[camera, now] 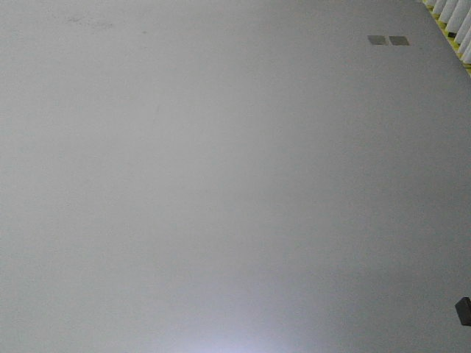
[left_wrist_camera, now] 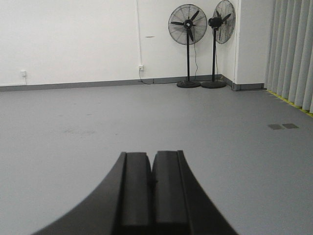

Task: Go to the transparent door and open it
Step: 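Drive the base forward across the grey floor, turning toward the doorway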

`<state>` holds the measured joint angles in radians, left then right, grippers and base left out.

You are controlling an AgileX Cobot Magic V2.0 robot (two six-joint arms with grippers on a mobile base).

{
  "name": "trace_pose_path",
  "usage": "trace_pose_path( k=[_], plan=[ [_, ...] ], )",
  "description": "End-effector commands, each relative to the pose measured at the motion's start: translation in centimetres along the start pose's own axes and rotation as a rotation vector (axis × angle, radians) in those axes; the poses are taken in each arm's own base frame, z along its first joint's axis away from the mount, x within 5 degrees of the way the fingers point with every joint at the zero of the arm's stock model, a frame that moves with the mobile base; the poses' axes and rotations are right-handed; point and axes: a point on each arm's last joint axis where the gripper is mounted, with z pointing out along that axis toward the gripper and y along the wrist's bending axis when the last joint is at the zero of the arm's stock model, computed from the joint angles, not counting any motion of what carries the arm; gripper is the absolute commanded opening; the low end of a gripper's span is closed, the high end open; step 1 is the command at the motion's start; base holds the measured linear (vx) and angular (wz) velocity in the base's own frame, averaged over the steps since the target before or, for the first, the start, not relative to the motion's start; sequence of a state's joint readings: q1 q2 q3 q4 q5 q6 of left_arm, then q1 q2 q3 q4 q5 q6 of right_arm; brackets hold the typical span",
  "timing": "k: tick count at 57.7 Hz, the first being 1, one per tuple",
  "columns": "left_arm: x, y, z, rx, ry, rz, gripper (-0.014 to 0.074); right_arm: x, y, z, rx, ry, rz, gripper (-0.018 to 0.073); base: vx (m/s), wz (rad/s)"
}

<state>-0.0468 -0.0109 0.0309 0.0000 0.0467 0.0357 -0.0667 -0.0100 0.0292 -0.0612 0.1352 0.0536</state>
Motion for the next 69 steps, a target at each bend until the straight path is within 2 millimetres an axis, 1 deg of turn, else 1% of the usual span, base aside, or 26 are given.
trace_pose_path(
  k=[1, 29, 69],
  plan=[
    [-0.31, 0.02, -0.01, -0.004, -0.078, -0.013, -0.0006, -0.7, 0.01, -0.14, 0.001, -0.1, -0.016, -0.0009, 0.14, 0.03],
    [-0.31, 0.02, -0.01, -0.004, -0.078, -0.013, -0.0006, -0.7, 0.01, -0.14, 0.001, -0.1, -0.016, -0.0009, 0.15, 0.05],
    [-0.31, 0.02, -0.01, -0.004, -0.078, -0.013, -0.0006, -0.7, 0.01, -0.14, 0.001, -0.1, -0.016, -0.0009, 0.12, -0.13]
  ],
)
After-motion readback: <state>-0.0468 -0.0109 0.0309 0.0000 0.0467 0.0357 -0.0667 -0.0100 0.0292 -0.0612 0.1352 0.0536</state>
